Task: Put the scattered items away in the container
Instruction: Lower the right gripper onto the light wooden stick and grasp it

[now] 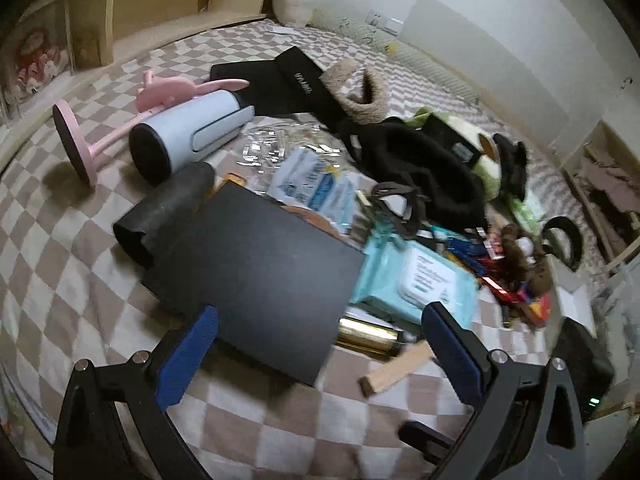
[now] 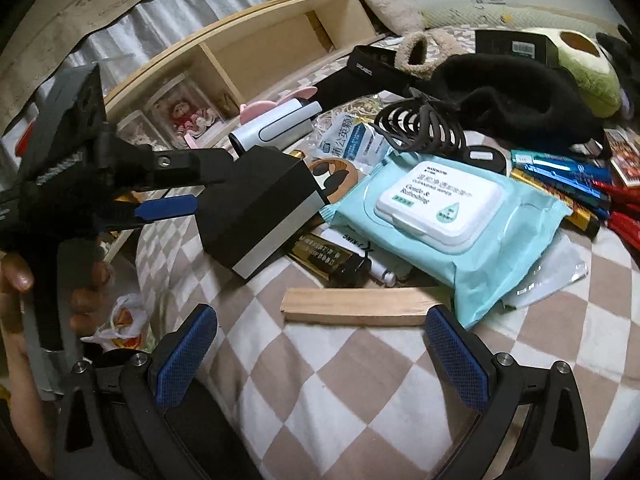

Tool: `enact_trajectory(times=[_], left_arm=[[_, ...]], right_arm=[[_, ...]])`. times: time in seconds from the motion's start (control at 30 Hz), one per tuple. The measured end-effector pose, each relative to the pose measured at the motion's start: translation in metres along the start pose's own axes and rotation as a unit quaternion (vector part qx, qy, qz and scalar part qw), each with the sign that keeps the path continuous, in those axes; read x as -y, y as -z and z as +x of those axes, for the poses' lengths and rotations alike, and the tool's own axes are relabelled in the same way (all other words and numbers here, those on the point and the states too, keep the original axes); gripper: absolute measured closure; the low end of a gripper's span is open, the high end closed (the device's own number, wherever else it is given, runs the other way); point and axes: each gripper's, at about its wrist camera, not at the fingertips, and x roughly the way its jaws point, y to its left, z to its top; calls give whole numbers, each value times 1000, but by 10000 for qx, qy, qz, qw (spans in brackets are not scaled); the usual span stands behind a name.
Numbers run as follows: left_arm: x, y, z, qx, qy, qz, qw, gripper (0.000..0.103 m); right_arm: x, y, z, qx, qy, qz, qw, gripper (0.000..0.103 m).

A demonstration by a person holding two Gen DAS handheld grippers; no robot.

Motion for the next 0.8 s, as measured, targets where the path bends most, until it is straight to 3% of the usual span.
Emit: enact_trajectory(times=[0.4,0.63,0.8], left_arm=[[55,18,-2,-370,1084,290,9930,0],[37,16,33,-557,808,-160,9950,1],[42,12,31,-362,710,-69,9968,0]], right_arm=[[24,-2,-6,124,-43,163,9998,0],[28,-2,-4,96,-273,68,9996,0],[9,3,4,-30,97,-465,9989,0]])
